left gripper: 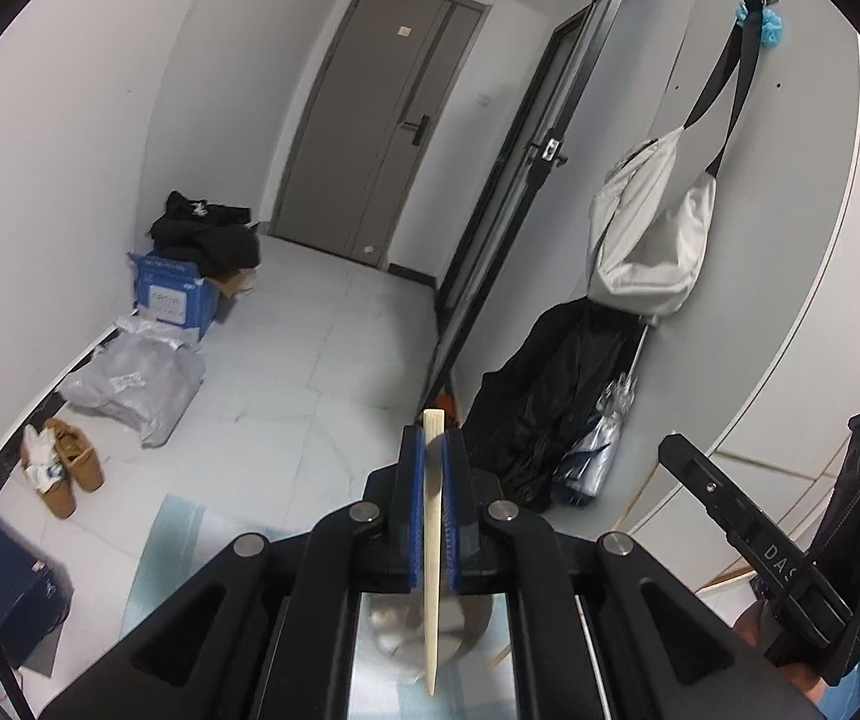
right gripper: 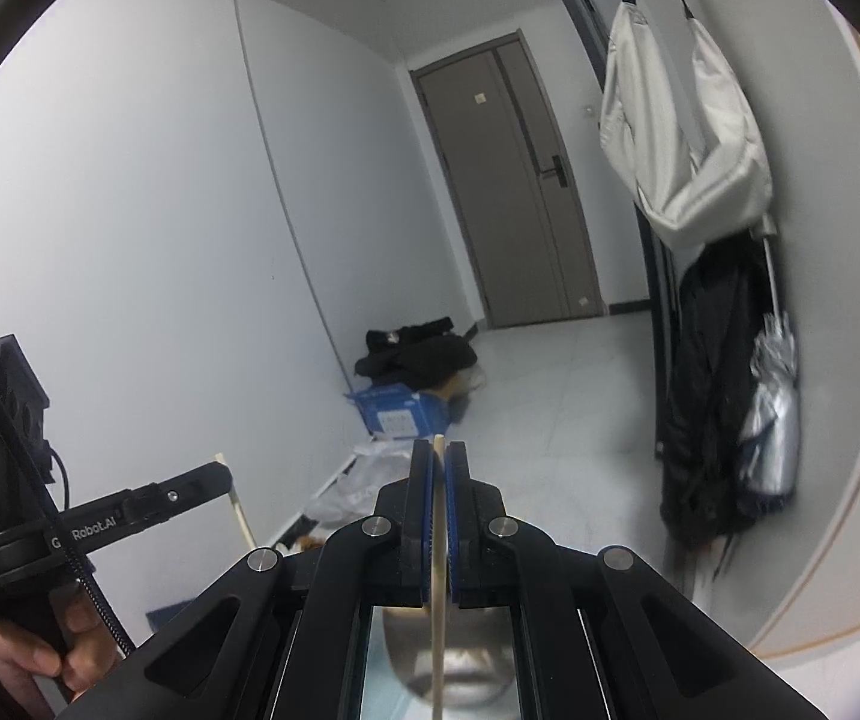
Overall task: Organize utensils
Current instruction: 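Carry the chopstick in the left tool over the holder while the right tool carries its chopstick there, then lower the chopstick into the holder and open the left tool while the right tool releases its chopstick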
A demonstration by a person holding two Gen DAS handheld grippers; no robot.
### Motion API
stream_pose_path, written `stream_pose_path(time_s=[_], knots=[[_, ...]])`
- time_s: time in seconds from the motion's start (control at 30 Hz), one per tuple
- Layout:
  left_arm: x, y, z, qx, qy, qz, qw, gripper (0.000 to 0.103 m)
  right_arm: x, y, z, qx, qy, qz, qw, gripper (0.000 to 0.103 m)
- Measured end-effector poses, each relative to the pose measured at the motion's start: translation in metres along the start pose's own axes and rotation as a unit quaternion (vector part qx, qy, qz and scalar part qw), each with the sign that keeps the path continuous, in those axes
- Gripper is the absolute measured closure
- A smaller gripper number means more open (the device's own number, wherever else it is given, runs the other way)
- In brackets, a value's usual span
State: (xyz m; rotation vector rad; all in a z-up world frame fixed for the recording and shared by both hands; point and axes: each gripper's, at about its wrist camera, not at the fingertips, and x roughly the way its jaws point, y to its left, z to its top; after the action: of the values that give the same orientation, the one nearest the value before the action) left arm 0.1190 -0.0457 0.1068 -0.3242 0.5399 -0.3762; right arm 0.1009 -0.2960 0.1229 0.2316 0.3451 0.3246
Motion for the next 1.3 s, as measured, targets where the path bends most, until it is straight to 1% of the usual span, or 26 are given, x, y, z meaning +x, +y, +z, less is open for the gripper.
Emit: stream_pose_path(time_s=[0.23,0.4,0.47,0.57,0.63,0.77,0.83,0.9,1.03,1.13,1.3], knots=[[0.022,0.001,0.020,0.000,-0.011,-0.015,0.9998,0.101,0.030,-0.011,0.031,-0.011,-0.022,0.000,1.000,0.100],[0.034,0.000,0.022,0.015,-0.021,-0.002,0.9997,0.101,0.052,-0.022,0.035,-0.004,-0.027,-0.006,1.000,0.100],[0.037,0.001,0.017,0.027,-0.031,0.007,0.9991,0.101,0.057,-0.024,0.034,-0.002,-0.033,-0.008,0.999,0.100],[0.043,0.000,0.011,0.044,-0.034,0.003,0.9984,0.101,0.066,-0.027,0.029,-0.002,-0.038,-0.012,0.999,0.100],[0.046,-0.004,0.007,0.061,-0.042,0.004,0.9973,0.101,0.072,-0.025,0.024,-0.012,-0.038,-0.024,0.999,0.100],[0.051,-0.006,0.005,0.086,-0.048,0.011,0.9950,0.101,0.083,-0.022,0.009,-0.014,-0.028,-0.022,0.999,0.100],[0.050,-0.005,0.003,0.097,-0.048,0.007,0.9941,0.101,0.086,-0.022,0.002,-0.012,-0.022,-0.016,1.000,0.100],[0.051,-0.004,0.002,0.100,-0.044,0.003,0.9940,0.101,0.085,-0.022,-0.005,-0.015,-0.020,-0.019,1.000,0.100],[0.051,0.001,-0.005,0.109,-0.035,0.009,0.9934,0.101,0.084,-0.021,-0.016,-0.024,-0.008,-0.019,0.999,0.100],[0.051,0.005,-0.010,0.106,-0.025,0.003,0.9940,0.101,0.081,-0.018,-0.025,-0.040,-0.005,-0.016,0.999,0.100],[0.055,0.008,-0.020,0.093,-0.005,0.006,0.9957,0.101,0.079,-0.014,-0.040,-0.056,0.007,-0.008,0.998,0.100]])
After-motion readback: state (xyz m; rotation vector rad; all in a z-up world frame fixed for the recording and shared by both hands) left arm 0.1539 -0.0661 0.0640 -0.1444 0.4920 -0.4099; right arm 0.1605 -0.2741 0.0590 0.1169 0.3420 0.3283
